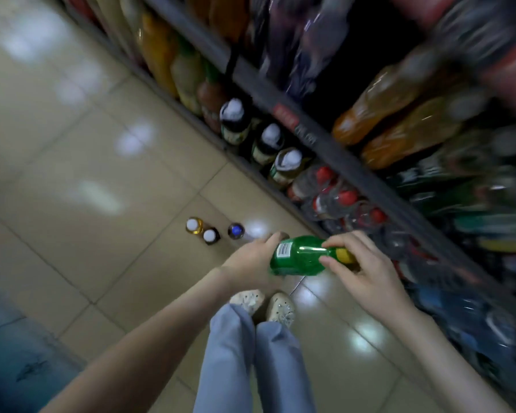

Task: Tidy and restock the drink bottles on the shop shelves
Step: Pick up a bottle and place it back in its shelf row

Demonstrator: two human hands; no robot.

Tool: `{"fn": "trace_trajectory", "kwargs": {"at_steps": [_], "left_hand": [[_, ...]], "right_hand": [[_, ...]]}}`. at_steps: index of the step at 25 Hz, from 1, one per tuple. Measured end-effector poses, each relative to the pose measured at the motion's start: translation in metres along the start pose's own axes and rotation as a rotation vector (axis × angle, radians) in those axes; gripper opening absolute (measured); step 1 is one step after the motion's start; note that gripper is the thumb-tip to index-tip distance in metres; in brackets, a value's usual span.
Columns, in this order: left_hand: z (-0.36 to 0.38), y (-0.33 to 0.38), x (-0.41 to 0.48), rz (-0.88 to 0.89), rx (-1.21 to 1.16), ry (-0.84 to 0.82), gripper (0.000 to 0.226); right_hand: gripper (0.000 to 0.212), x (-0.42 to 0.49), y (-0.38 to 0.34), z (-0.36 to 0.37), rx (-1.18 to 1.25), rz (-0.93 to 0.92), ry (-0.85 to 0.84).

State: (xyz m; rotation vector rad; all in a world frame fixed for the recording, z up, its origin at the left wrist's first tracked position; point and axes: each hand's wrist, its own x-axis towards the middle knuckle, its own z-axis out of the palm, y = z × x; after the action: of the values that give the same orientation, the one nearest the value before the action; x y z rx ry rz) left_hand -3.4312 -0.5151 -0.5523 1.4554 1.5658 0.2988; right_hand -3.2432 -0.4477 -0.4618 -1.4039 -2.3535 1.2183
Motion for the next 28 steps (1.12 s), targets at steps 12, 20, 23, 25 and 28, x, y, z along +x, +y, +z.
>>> {"fn": "trace_trajectory", "kwargs": {"at_steps": [12,20,23,25,28], "left_hand": [[-0.134,0.338,-0.087,0.471,0.08,-0.247,0.05],[0.022,0.527,-0.095,0.726,0.073,-0.511,0.062],[0.1,0.611,-0.107,0.863,0.066,-0.505,0.036],[0.157,0.674,-0.127,0.955,0.057,-0.457,0.026],[0.247,0.768,-0.17,1.079,0.031,-0.397,0.025]], "right_hand": [[0.045,-0.149,-0.149,-0.199,0.794,0.309,0.486],[0.033,-0.372,-0.075,-0.301,0.758,0.444,1.134],[0.024,-0.482,-0.038,-0.346,0.673,0.454,1.334],[0.019,-0.56,-0.013,-0.377,0.62,0.441,1.44],[0.017,-0.675,0.026,-0.422,0.534,0.404,1.564]]}}
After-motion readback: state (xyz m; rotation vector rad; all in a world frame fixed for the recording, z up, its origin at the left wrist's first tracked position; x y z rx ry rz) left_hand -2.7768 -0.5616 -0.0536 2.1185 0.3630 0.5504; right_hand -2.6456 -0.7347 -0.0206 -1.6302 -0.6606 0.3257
